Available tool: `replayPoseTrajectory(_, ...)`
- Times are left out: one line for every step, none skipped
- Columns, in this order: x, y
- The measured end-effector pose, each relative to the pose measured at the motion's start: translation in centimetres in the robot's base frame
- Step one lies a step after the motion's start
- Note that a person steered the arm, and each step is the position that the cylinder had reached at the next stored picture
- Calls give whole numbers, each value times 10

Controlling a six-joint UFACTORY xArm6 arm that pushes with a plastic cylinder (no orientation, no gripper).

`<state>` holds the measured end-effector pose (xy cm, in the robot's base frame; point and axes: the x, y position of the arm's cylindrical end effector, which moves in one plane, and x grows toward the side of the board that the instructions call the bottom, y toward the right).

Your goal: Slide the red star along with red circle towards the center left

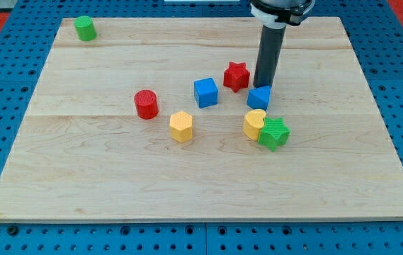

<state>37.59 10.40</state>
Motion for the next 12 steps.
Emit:
replayPoseTrajectory(-10,0)
replayPoseTrajectory(-22,-8)
replayPoseTrajectory(-24,-28)
replayPoseTrajectory(-24,-57)
replayPoseTrajectory(-24,-76)
replayPoseTrajectory(-24,-97)
replayPoseTrajectory(-24,-121)
replayPoseTrajectory(-24,-150)
replayPoseTrajectory(-24,-147)
replayPoseTrajectory(-6,-142)
replayPoseTrajectory(15,-146)
replayPoseTrajectory(22,-161)
